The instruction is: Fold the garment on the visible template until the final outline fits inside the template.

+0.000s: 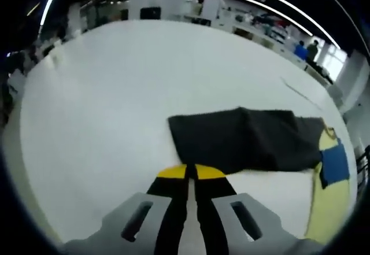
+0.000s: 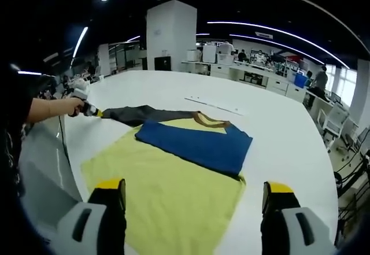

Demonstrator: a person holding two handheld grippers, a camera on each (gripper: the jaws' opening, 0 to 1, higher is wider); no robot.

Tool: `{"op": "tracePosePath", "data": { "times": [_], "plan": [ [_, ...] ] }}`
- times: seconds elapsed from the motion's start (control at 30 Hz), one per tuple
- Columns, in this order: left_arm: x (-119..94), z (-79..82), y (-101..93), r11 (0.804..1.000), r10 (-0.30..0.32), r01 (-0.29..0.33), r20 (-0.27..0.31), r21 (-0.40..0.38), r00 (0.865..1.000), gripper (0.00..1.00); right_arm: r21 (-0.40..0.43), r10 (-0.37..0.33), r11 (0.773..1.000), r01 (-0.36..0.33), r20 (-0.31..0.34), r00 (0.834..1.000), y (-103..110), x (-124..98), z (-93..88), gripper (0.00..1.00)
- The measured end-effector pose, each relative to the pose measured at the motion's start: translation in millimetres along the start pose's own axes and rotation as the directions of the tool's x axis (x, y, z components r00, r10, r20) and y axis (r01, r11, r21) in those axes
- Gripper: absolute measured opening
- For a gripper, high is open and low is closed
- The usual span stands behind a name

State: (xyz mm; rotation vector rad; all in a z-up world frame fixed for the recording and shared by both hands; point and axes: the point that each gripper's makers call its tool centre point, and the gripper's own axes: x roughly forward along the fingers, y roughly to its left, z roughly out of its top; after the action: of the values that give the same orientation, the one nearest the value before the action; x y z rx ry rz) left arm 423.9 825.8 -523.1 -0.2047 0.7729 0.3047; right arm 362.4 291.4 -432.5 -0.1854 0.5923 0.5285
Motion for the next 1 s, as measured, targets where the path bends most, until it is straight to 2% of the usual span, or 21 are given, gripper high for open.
{"op": "tracePosePath", "data": {
  "times": [0.03, 0.13, 0.27, 0.53, 0.73, 1.0],
  "plan": [
    [-0.9, 5.4, 3.1, 1.0, 0.011, -0.011, 0.017, 0.025, 1.0, 0.0, 0.003, 0.001, 1.0, -0.001, 0.0, 1.0, 0.1, 0.0, -0.1, 0.99],
    [-2.2, 12.2, 8.8, 0.998, 0.026, -0.027, 0.02, 0.056, 0.999, 0.0, 0.009, 0.002, 1.0, -0.002, -0.003, 1.0, -0.8, 0.5, -1.3, 0.99],
    [0.6, 19.2, 14.7, 0.998, 0.016, -0.018, 0.031, 0.06, 0.999, 0.0, 0.008, 0.005, 1.0, -0.005, -0.011, 1.0, -0.4, 2.2, -2.7, 0.99],
    [7.1, 19.7, 17.1, 0.995, 0.01, -0.012, 0.015, 0.104, 1.0, 0.0, 0.009, 0.009, 1.0, -0.009, -0.015, 1.0, 1.2, 0.8, -2.6, 0.99],
    [7.2, 23.1, 14.3, 0.992, 0.001, -0.004, 0.024, 0.123, 1.0, 0.0, 0.02, 0.012, 1.0, -0.011, -0.021, 1.0, 2.0, -1.2, -4.3, 0.99],
    [-4.5, 38.1, -1.7, 0.99, -0.039, 0.03, 0.066, 0.136, 0.997, 0.0, 0.02, 0.023, 1.0, -0.022, -0.02, 1.0, 6.5, -1.5, -5.1, 0.99]
  ]
}}
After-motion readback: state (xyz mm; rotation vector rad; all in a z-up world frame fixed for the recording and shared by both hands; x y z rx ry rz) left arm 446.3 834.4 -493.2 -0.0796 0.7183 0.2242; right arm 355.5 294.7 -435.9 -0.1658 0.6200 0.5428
